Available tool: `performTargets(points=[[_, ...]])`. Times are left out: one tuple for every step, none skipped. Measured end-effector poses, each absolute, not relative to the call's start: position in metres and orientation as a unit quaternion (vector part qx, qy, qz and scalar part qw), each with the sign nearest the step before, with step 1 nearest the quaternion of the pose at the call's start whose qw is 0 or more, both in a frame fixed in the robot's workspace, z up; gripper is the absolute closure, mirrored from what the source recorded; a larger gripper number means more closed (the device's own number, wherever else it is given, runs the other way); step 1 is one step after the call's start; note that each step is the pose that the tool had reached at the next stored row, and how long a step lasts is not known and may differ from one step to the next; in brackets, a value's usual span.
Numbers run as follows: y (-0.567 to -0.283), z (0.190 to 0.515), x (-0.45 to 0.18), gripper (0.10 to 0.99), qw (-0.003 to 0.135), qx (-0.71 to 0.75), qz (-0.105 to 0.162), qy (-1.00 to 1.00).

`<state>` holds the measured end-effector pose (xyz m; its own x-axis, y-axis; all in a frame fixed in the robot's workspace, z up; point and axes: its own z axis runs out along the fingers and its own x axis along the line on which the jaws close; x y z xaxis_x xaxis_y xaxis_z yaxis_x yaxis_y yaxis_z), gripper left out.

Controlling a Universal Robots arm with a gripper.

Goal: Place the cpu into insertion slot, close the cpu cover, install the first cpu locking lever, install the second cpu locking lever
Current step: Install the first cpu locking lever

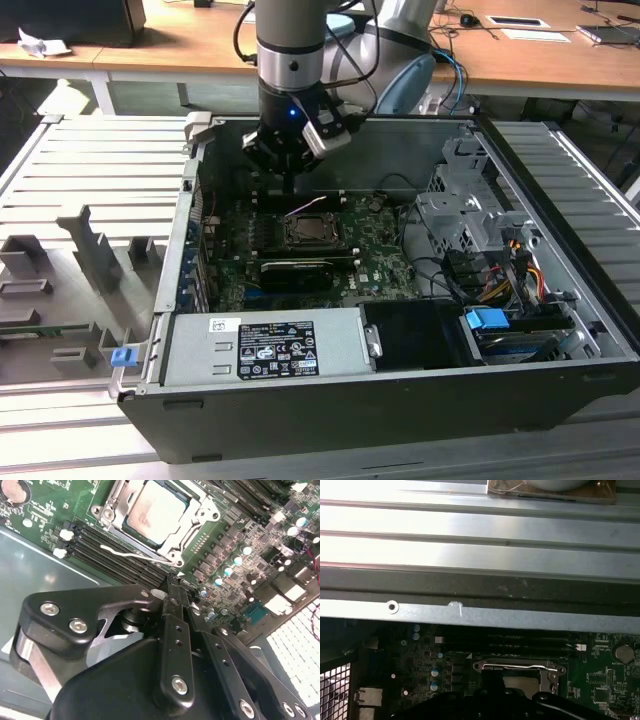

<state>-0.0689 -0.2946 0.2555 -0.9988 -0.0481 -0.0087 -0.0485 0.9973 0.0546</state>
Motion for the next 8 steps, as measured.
performTargets(points=[[-0.2946, 0.255, -0.0681, 0.98, 0.004, -0.023, 0.027, 0.999], [-0.2946, 0.2548, -0.0677, 0.98, 0.004, -0.023, 0.027, 0.999], [-0.2946, 0.2543, -0.067, 0.98, 0.004, -0.023, 0.027, 0.999], [-0.2946, 0.2539, -0.0666, 0.98, 0.004, -0.023, 0.027, 0.999], [-0.2946, 0.2536, -0.0661, 0.98, 0.004, -0.023, 0.027, 0.999], [-0.2946, 0.2533, -0.0655, 0.98, 0.004, -0.022, 0.027, 0.999], [-0.2946, 0.2531, -0.0651, 0.98, 0.004, -0.022, 0.027, 0.999], [-0.2946, 0.253, -0.0647, 0.98, 0.004, -0.022, 0.027, 0.999]])
